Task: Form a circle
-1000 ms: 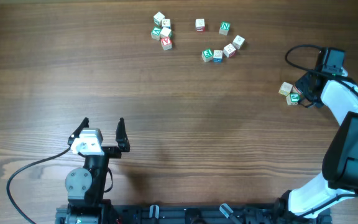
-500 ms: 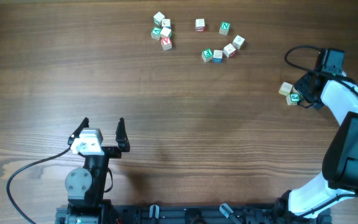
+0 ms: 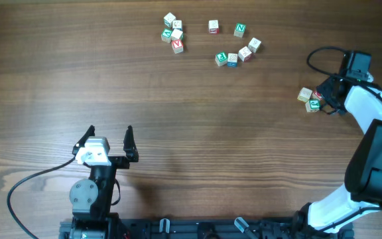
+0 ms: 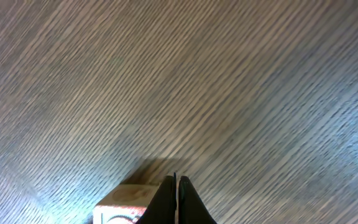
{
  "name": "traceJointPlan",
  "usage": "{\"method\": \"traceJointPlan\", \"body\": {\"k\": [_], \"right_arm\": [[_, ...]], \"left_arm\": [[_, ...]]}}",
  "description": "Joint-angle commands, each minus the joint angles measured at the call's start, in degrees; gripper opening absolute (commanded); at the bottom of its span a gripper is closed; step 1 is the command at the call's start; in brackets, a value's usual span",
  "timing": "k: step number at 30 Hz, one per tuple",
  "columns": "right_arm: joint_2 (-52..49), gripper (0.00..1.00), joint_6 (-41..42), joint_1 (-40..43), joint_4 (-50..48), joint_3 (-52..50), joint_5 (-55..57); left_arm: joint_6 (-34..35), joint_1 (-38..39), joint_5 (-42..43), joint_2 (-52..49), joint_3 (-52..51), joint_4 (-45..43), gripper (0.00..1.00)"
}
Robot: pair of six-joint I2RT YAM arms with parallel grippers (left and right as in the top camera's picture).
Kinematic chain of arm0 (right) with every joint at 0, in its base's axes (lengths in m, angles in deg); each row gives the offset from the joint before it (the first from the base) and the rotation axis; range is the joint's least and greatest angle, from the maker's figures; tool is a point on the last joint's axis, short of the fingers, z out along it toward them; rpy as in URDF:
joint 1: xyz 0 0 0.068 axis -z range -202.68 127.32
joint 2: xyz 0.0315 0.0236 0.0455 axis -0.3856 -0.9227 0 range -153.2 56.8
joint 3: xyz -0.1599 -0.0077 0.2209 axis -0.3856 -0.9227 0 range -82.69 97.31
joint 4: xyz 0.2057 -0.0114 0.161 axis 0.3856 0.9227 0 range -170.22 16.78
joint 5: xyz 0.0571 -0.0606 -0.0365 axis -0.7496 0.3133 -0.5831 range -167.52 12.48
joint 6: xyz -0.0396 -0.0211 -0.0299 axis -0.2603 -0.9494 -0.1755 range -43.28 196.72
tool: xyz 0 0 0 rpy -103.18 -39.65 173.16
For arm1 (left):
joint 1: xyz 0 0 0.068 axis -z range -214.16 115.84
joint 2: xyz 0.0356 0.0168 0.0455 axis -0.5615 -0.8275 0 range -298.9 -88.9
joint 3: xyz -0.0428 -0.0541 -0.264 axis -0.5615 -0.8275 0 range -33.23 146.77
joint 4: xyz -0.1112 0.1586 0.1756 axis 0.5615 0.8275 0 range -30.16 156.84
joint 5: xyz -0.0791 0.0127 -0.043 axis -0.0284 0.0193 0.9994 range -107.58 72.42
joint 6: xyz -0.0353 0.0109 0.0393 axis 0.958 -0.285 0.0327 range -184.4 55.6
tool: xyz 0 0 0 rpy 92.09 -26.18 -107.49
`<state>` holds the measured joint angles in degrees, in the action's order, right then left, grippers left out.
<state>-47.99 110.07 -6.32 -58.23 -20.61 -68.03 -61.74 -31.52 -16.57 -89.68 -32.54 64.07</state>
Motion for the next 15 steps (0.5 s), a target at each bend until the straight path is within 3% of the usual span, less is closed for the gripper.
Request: {"method": "traceJointPlan", "body": {"k": [1,15], "right_arm": [[-0.55,0.04,-0.2,0.22,-0.57,1.33,0.87],[-2.91,0.05,-1.29,0.11,-4.42,1.33,-4.26]], "left_arm": [[0.37,0.26,0.9,0.46,-0.37,0.04,1.0],[0.37,0.26,0.9,0.46,-0.37,0.04,1.0]]}}
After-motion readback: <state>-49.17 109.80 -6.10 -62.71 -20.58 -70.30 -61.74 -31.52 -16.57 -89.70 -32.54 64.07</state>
